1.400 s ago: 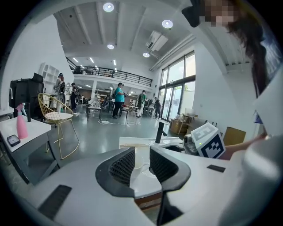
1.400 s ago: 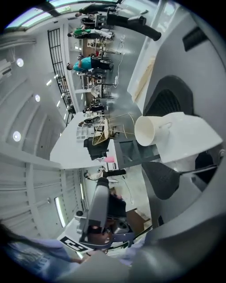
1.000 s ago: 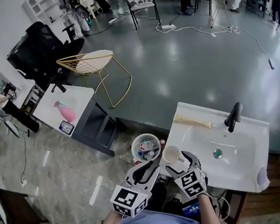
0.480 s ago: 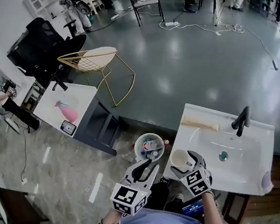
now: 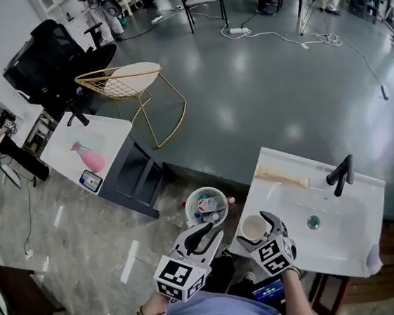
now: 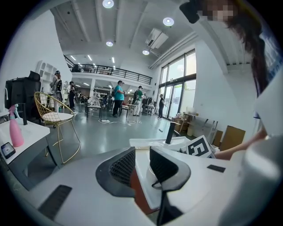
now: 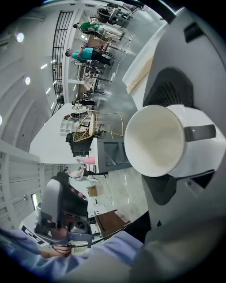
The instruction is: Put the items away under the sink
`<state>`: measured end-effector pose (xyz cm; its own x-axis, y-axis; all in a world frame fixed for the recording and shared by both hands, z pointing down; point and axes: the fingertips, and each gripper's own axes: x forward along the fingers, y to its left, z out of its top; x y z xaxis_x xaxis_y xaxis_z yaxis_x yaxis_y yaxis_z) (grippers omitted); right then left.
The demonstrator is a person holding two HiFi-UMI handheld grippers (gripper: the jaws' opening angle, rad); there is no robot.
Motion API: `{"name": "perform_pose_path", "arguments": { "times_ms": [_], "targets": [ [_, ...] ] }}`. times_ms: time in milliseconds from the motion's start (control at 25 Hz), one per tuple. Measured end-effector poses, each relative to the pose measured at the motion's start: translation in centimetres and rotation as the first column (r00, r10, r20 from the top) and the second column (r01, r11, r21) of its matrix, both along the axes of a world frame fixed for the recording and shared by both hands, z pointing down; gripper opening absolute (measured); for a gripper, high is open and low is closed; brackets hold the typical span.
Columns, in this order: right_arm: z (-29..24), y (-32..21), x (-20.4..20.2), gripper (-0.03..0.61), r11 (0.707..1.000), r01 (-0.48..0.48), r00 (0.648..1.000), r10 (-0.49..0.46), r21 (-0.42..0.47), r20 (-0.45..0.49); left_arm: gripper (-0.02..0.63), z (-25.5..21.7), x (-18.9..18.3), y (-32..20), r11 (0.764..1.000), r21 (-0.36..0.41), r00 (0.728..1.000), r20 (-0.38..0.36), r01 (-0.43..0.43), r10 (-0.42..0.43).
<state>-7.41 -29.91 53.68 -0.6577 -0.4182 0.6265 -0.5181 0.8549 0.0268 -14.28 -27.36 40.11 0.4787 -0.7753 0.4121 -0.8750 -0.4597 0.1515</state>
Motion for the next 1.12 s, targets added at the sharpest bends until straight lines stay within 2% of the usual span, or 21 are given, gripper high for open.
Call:
{"name": "perform_pose_path", "arguments": {
  "times_ms": [160, 280, 560, 720, 960, 1120],
  "targets": [
    [1.4, -0.2, -0.1, 0.407, 1.000, -0.011, 0.999, 0.011, 0.009, -0.032, 0.098, 0.1, -0.5, -0.6, 1.000, -0.003, 1.000, -0.002, -0.001, 0.001],
    [1.8, -0.5, -0.1, 0.407, 0.999, -0.037, 0.999, 0.038, 0.011, -0.016, 0.098, 0.2, -1.0, -1.0, 1.000, -0.006, 1.000, -0.008, 0.006, -0.006],
    [1.7, -0.5, -0.3, 0.407, 1.000, -0.016, 1.000, 0.016, 0.009, -0.001, 0.098, 0.9, -1.9, -1.7, 1.000, -0.019, 1.000, -0.014, 0.023, -0.023],
    [1.8, -0.4, -0.2, 0.407, 0.999, -0.041, 0.999, 0.041, -0.008, 0.023, 0.098, 0.9, -1.8, -1.8, 1.000, -0.017, 1.000, -0.019, 0.015, -0.015],
    [-0.5, -1.2, 0.6, 0.407, 0.993, -0.110, 0.993, 0.111, -0.031, 0.045, 0.098, 0.8, -1.7, -2.0, 1.000, -0.014, 1.000, -0.017, 0.012, -0.012],
    [-2.7, -1.8, 1.3, 0.407, 0.991, -0.137, 0.989, 0.136, 0.007, 0.064, 0.098, 0.6, -1.1, -1.9, 1.000, -0.004, 1.000, -0.022, 0.004, -0.004]
  ]
}}
